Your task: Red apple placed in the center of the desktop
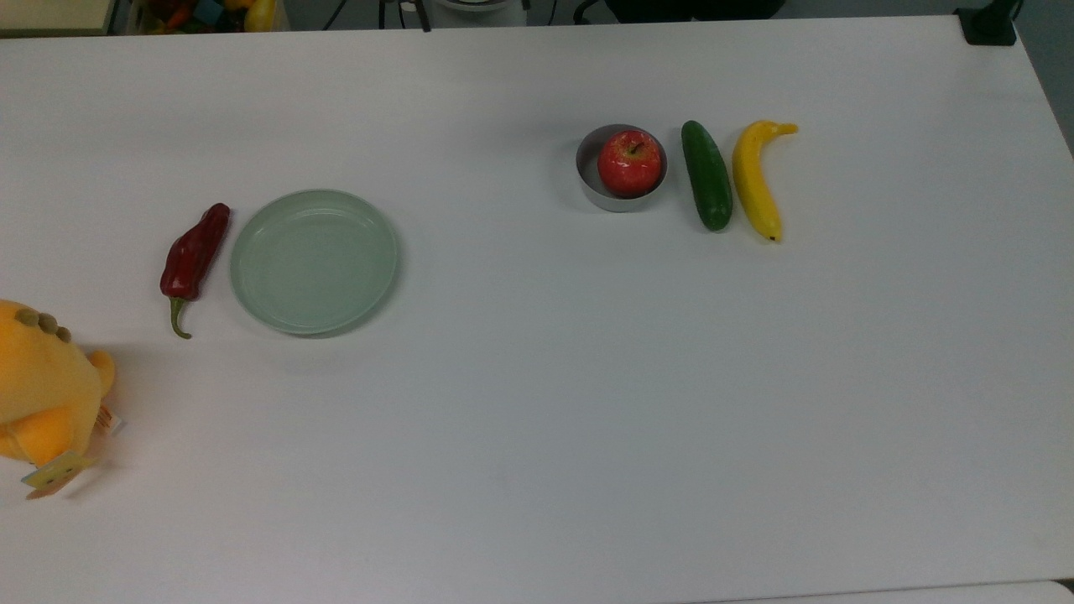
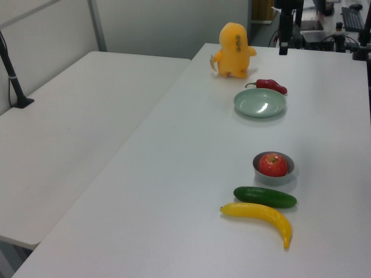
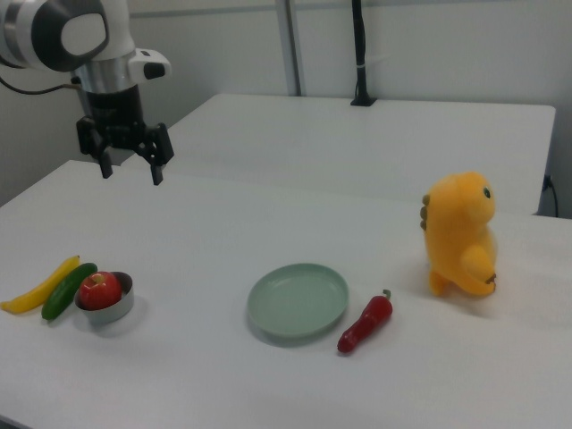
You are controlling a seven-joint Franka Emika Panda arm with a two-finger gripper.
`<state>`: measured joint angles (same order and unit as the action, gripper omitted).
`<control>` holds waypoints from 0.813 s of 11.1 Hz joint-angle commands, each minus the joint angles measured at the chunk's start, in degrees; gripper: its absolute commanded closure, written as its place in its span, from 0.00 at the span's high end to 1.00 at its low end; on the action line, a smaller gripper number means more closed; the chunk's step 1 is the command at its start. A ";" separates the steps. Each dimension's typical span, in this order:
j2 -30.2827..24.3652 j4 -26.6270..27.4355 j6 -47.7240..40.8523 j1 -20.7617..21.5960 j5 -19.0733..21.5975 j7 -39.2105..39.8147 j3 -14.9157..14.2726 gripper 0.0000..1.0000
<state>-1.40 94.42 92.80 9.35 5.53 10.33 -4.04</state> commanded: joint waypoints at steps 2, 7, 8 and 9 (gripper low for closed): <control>-0.97 4.71 -0.61 2.87 0.80 1.62 4.90 1.00; -0.71 10.94 0.01 3.13 1.15 1.71 8.96 1.00; -0.88 13.22 1.57 3.31 1.15 1.71 10.27 1.00; -0.97 15.68 3.59 3.31 1.15 1.71 10.98 1.00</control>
<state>-1.07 104.36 92.64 12.40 5.67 10.86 5.43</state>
